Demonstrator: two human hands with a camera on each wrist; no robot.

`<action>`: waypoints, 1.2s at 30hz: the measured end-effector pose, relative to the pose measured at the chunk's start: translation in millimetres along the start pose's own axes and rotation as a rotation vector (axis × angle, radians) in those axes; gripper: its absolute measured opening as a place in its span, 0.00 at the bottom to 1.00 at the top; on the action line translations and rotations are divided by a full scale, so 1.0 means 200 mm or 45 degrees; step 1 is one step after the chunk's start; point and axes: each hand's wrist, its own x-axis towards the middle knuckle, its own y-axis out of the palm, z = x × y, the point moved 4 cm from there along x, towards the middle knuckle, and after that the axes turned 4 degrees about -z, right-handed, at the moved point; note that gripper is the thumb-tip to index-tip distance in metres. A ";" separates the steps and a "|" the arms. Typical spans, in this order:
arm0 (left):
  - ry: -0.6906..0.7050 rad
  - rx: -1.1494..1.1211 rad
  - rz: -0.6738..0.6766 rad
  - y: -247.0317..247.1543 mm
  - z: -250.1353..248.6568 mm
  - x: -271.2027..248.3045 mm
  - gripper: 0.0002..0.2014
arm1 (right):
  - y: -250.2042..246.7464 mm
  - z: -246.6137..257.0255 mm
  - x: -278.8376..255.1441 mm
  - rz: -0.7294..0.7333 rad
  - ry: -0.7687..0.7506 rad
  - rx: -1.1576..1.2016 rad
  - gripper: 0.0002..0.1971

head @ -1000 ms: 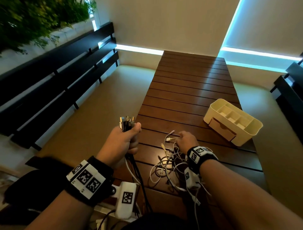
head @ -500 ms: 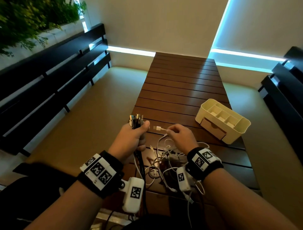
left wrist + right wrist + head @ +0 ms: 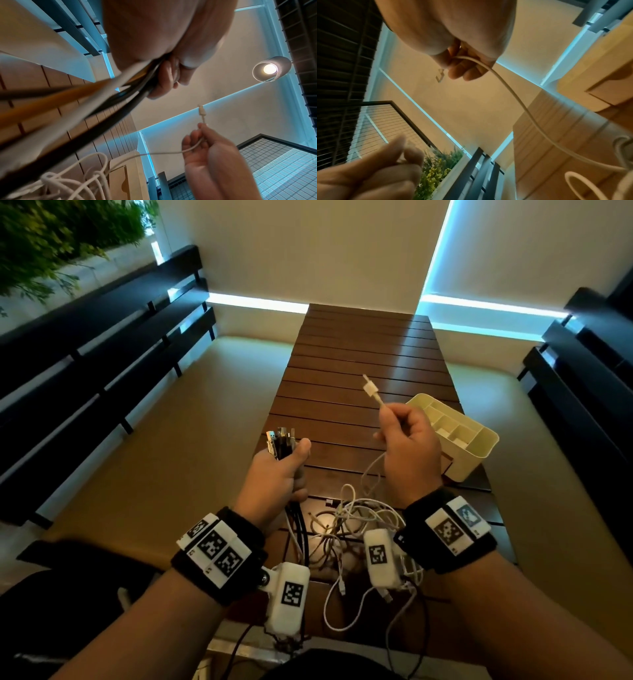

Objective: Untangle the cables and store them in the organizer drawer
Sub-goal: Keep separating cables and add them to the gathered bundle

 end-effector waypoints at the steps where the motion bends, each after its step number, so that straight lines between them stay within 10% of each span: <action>1: 0.003 -0.005 -0.007 0.00 0.00 -0.01 0.09 | 0.00 0.04 -0.01 0.016 -0.065 0.017 0.03; 11: 0.168 0.019 0.101 0.05 0.00 -0.09 0.14 | 0.14 0.00 -0.34 0.478 -0.278 -0.063 0.04; 36: 0.300 0.093 -0.134 0.04 -0.02 -0.03 0.19 | 0.16 -0.08 -0.33 0.676 -0.289 -0.041 0.07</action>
